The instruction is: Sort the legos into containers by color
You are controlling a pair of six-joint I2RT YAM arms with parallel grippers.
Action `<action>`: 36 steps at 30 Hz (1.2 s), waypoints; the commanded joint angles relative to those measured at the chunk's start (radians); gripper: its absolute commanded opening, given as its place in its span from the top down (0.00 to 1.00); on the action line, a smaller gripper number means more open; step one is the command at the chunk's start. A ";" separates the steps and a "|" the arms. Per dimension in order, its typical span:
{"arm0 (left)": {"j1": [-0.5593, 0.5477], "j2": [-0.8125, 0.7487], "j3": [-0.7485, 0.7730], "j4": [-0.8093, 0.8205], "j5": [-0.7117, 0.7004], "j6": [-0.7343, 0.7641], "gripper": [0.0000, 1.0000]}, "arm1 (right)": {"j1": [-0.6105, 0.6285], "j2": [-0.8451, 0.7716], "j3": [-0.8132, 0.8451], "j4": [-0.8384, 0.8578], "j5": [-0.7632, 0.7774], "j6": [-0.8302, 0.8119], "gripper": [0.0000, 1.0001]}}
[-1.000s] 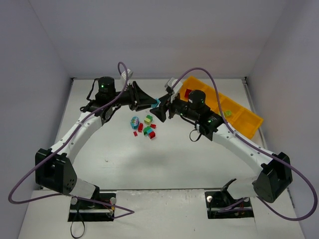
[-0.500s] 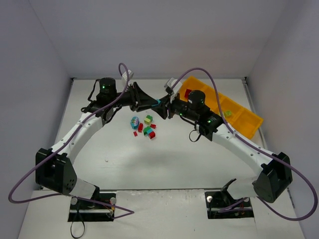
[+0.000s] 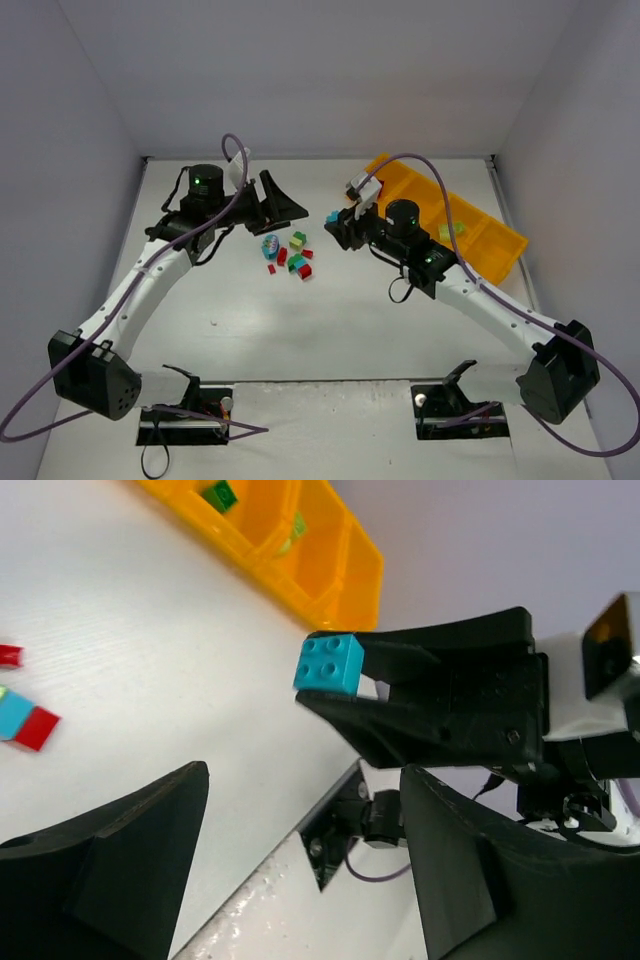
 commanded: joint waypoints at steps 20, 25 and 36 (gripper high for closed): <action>0.012 -0.461 -0.388 -0.084 -0.655 0.434 0.28 | -0.585 -0.317 -0.193 -0.356 0.563 0.419 1.00; 0.012 -0.486 -0.455 -0.029 -0.704 0.463 0.28 | -0.637 -0.254 -0.178 -0.400 0.567 0.462 1.00; 0.020 -0.494 -0.449 -0.034 -0.769 0.486 0.28 | -0.881 -0.015 -0.106 -0.412 0.515 0.560 0.98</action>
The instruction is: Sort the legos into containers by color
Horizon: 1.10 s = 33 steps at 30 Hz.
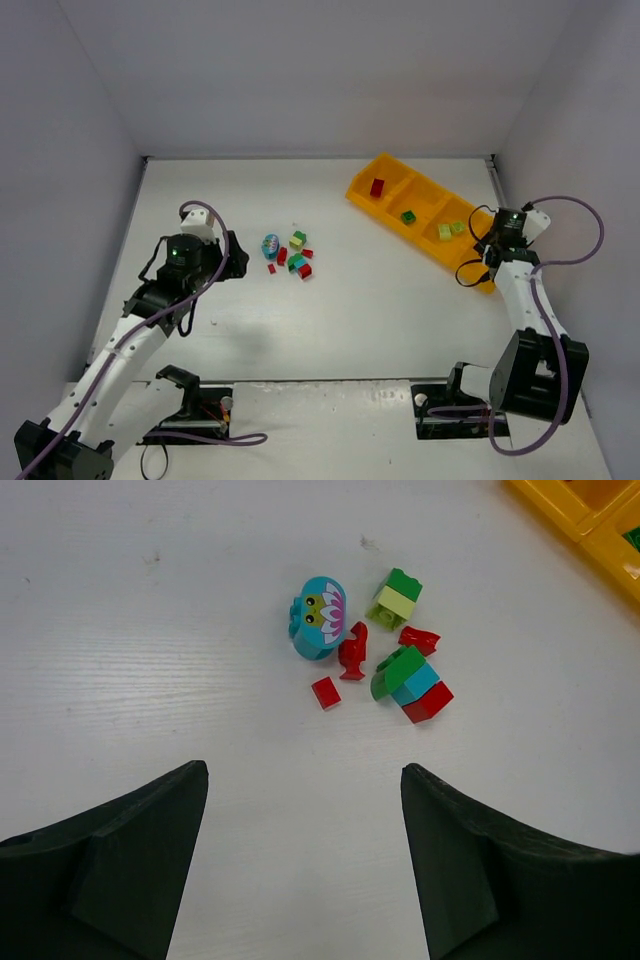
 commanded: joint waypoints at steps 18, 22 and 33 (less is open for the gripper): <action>0.018 -0.010 0.024 0.088 -0.022 0.038 0.28 | -0.062 0.193 0.130 0.071 -0.059 0.063 0.45; 0.019 0.003 0.027 0.087 -0.022 0.036 0.27 | -0.062 0.151 0.130 0.066 -0.085 0.052 0.41; 0.024 -0.035 0.007 0.099 0.003 0.022 0.17 | 0.093 -0.135 0.125 0.152 -0.397 -0.155 0.05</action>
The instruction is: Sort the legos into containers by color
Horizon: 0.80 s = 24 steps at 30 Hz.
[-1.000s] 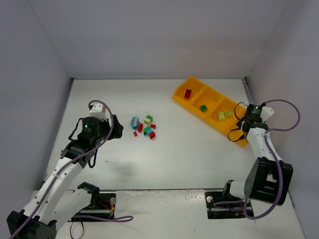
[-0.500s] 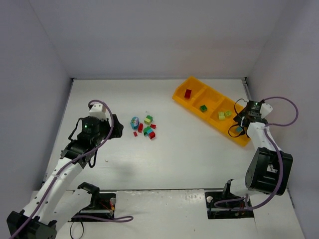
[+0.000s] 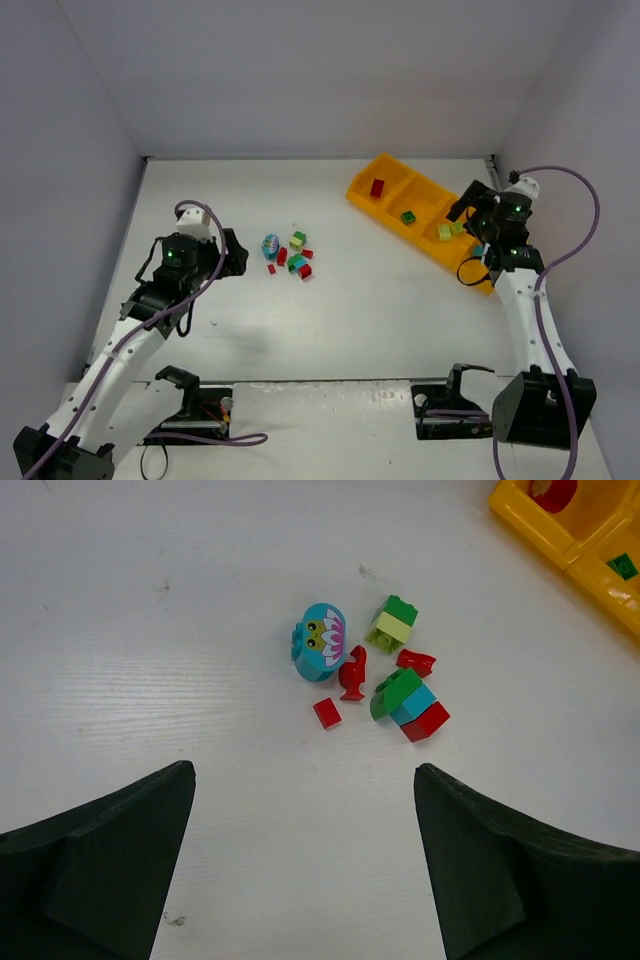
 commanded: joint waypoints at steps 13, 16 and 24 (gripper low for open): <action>0.011 -0.068 -0.021 0.107 -0.038 -0.023 0.03 | 0.099 -0.206 -0.195 0.283 -0.540 -0.057 0.00; 0.015 -0.077 -0.024 0.111 -0.040 -0.026 0.03 | 0.126 -0.244 -0.221 0.300 -0.502 -0.081 0.00; 0.015 -0.091 -0.027 0.113 -0.041 -0.023 0.03 | 0.143 -0.255 -0.204 0.296 -0.451 -0.157 0.00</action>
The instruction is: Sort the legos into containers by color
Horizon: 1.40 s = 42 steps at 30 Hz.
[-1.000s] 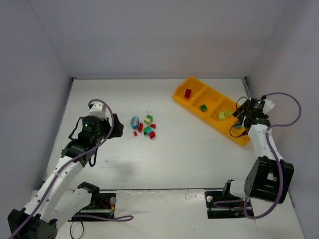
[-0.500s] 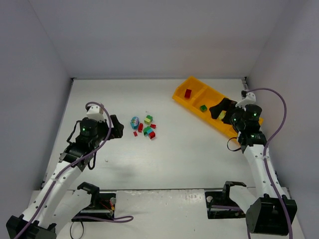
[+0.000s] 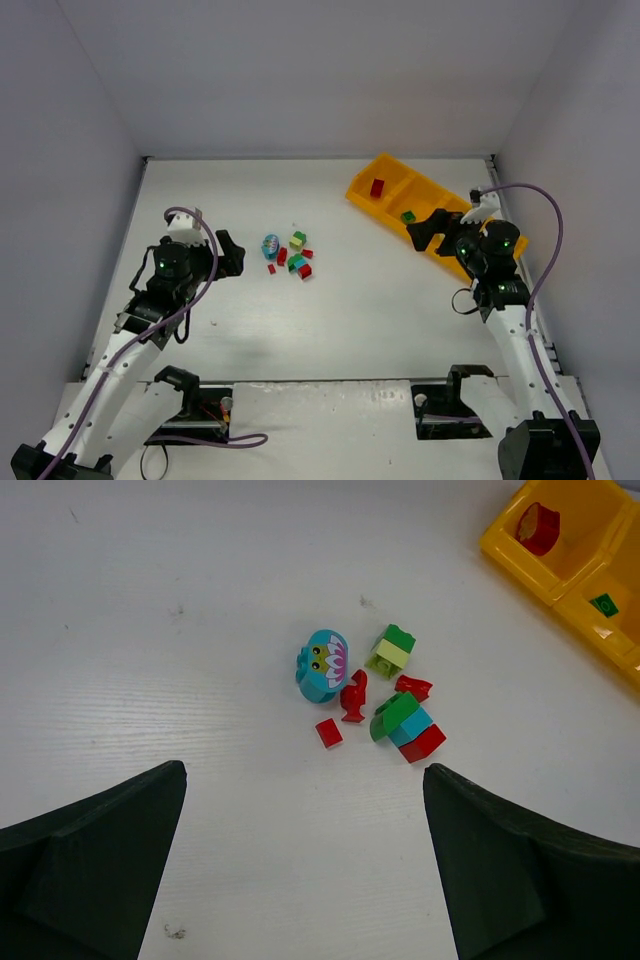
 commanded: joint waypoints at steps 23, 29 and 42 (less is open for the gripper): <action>0.019 -0.024 0.016 0.076 -0.023 -0.007 0.03 | 0.375 0.307 0.238 0.047 0.266 -0.137 0.00; 0.025 -0.005 0.025 0.071 -0.009 -0.004 0.03 | 0.423 0.356 0.264 0.053 0.293 -0.134 0.00; 0.073 0.012 0.018 0.087 0.010 -0.022 0.03 | 0.457 0.410 0.287 0.053 0.287 -0.171 0.00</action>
